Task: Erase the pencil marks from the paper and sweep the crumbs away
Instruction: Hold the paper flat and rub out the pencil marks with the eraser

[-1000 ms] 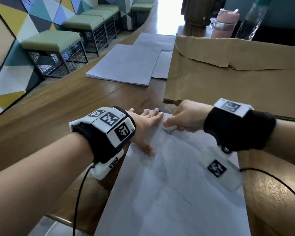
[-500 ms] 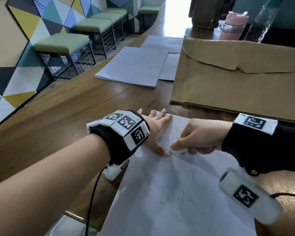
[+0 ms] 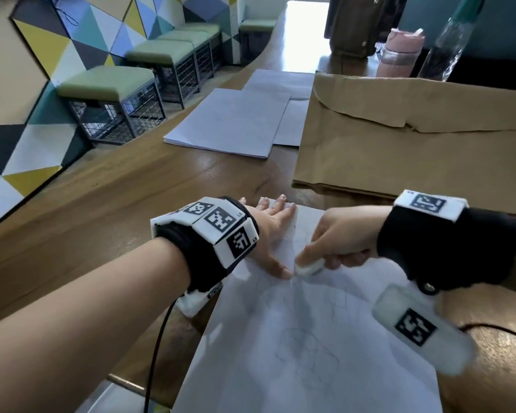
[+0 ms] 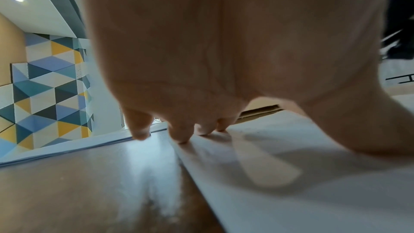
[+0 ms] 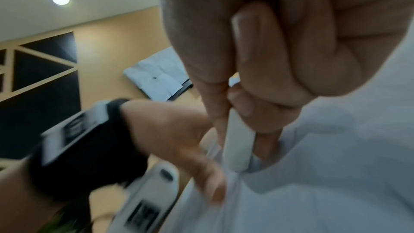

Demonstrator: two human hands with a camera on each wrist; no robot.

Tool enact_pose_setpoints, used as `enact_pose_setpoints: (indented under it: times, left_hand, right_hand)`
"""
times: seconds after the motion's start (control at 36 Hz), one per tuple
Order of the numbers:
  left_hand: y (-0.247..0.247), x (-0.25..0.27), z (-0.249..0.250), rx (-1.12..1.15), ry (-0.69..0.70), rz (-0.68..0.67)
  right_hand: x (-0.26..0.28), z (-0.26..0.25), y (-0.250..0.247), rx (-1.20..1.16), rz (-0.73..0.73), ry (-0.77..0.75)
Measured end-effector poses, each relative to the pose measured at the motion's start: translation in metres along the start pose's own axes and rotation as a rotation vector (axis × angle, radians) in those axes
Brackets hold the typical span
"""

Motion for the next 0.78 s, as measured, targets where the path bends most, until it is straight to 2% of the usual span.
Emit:
enact_pose_setpoints:
  times: [0.14, 0.22, 0.28, 0.36, 0.39, 0.44, 0.5, 0.58, 0.64, 0.69, 0.78]
  left_hand:
    - [-0.001, 0.002, -0.001, 0.013, 0.018, 0.004]
    - [-0.002, 0.002, 0.000, 0.016, 0.012, 0.002]
    - [-0.001, 0.002, -0.001, 0.025, 0.003, -0.001]
    - [0.000, 0.000, -0.001, 0.037, -0.004, 0.001]
    - [0.000, 0.000, -0.001, 0.039, -0.005, -0.001]
    - [0.000, 0.000, -0.001, 0.035, -0.008, -0.003]
    - [0.000, 0.000, -0.001, 0.027, -0.004, -0.001]
    - [0.000, 0.000, -0.001, 0.020, 0.001, -0.004]
    - [-0.001, 0.001, -0.001, 0.022, 0.002, -0.004]
    - [-0.001, 0.001, -0.001, 0.027, -0.001, -0.003]
    - [-0.001, 0.000, 0.000, 0.026, -0.010, -0.001]
  right_hand:
    - [-0.023, -0.007, -0.030, -0.206, 0.211, -0.018]
    - [-0.024, -0.006, -0.027, -0.150, 0.284, -0.051]
    - [-0.015, -0.004, -0.015, -0.023, 0.231, -0.066]
    - [0.001, 0.001, 0.005, 0.052, -0.009, -0.028]
    - [0.003, 0.001, 0.005, 0.044, -0.045, -0.013]
    - [-0.002, 0.000, -0.002, 0.022, -0.013, 0.012]
    - [-0.012, -0.003, -0.015, -0.029, 0.083, 0.019]
    - [-0.023, -0.005, -0.029, -0.175, 0.222, -0.007]
    - [-0.022, -0.003, -0.026, -0.166, 0.258, -0.035]
    - [-0.015, -0.001, -0.014, -0.049, 0.212, -0.046]
    - [-0.002, 0.006, 0.009, -0.004, -0.023, -0.007]
Point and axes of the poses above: each hand's wrist, its own x-axis away from the middle knuckle, its own y-axis out of the palm, z = x × y, the point moved 4 cm from there along -x, towards the middle knuckle, and after that the axes turned 1 degree about -z, right-handed, at the moved point
